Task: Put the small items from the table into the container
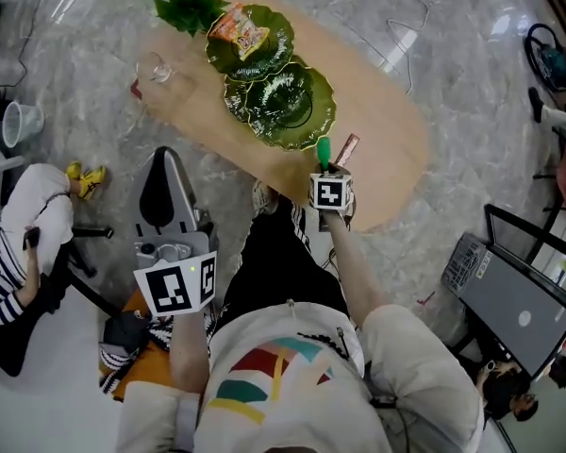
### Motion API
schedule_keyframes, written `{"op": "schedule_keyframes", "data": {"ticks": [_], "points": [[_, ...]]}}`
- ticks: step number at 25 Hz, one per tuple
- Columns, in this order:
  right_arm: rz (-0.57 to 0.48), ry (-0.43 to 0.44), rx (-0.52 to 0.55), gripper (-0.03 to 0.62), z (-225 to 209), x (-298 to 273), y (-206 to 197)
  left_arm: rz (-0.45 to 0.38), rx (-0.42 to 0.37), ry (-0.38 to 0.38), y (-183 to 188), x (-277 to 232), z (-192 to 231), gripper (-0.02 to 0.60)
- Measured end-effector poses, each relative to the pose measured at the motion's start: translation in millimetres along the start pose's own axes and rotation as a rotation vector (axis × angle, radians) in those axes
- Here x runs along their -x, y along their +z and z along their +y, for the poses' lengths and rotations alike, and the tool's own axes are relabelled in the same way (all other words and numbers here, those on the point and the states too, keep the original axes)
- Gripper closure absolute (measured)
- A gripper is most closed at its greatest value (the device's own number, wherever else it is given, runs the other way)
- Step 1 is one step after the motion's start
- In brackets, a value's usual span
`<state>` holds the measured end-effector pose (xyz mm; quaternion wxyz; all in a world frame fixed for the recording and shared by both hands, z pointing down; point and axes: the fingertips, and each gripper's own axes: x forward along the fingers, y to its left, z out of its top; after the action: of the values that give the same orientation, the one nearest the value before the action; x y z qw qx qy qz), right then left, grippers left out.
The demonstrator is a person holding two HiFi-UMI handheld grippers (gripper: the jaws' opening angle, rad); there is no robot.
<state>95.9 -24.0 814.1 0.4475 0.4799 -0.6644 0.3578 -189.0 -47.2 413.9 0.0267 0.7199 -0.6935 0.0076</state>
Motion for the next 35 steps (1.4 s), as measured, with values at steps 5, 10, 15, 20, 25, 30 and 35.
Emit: {"op": "schedule_keyframes", "data": {"ticks": [5, 10, 15, 20, 25, 30, 35], "points": [[-0.201, -0.096, -0.186, 0.508, -59.3, 85.3, 77.1, -0.099, -0.007, 0.011, 66.2, 5.1, -5.0, 0.574], [-0.577, -0.067, -0.080, 0.508, -55.4, 220.2, 201.6, -0.219, -0.013, 0.014, 124.3, 5.1, -10.6, 0.574], [-0.911, 0.018, -0.032, 0.508, -2.0, 362.9, 257.7, -0.282, 0.000, 0.000, 163.5, 7.2, -21.5, 0.574], [-1.114, 0.173, 0.027, 0.508, 57.1, 454.4, 270.7, -0.337, 0.010, -0.058, 188.4, -7.8, -39.1, 0.574], [-1.158, 0.238, 0.072, 0.508, 78.3, 476.3, 264.3, -0.341, 0.019, -0.106, 186.2, -18.1, -54.8, 0.574], [-1.140, 0.240, 0.078, 0.508, 75.3, 468.0, 268.0, -0.322, 0.009, -0.127, 182.7, -21.7, -61.7, 0.574], [-0.916, 0.306, 0.144, 0.507, 75.6, 397.4, 275.0, -0.302, -0.031, -0.091, 180.5, -15.2, -50.1, 0.574]]}}
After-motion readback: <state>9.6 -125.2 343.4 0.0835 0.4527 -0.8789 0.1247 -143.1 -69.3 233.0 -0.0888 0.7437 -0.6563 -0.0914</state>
